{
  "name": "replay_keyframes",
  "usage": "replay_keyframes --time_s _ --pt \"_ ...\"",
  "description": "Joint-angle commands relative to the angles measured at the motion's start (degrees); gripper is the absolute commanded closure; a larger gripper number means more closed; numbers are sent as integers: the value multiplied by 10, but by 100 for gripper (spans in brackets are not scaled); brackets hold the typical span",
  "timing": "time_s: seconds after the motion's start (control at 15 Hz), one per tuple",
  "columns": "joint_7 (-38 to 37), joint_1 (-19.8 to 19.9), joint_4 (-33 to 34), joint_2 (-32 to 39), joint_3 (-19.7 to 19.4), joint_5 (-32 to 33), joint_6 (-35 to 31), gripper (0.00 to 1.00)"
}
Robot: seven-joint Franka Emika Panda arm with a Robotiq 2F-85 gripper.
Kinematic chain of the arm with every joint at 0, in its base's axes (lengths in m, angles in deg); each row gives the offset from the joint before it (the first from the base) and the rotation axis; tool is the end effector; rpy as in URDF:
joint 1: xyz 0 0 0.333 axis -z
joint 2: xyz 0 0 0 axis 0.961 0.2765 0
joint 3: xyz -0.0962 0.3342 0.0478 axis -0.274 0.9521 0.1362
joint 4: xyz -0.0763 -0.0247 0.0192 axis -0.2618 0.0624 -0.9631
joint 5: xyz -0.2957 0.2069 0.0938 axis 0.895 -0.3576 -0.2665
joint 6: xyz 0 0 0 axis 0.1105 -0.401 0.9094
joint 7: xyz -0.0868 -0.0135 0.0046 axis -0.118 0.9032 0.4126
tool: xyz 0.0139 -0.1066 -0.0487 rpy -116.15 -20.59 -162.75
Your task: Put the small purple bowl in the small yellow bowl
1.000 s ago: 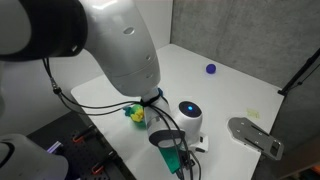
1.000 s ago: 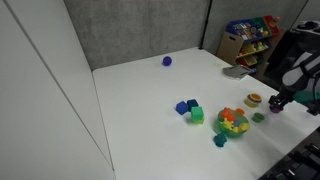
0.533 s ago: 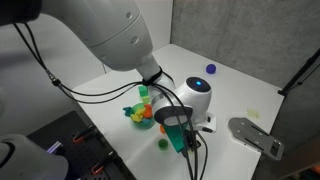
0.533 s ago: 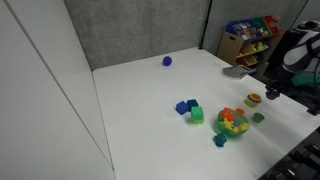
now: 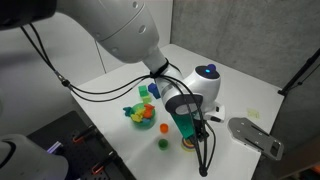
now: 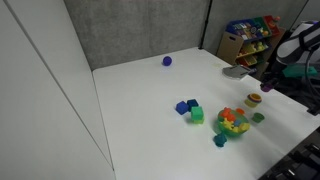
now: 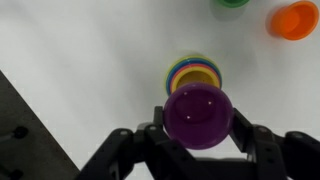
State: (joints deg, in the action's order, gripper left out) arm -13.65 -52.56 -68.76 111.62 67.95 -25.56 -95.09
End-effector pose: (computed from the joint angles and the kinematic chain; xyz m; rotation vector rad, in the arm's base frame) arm 0.5147 -0.2946 0.2151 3.0059 -0.7050 0.0629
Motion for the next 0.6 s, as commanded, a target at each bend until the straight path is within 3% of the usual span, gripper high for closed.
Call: replay_keyframes --time_s 0.0,0.53 --pt "-14 -7 52 37 -11 -6 31 61" --pt "-8 1 109 102 -6 -8 49 61"
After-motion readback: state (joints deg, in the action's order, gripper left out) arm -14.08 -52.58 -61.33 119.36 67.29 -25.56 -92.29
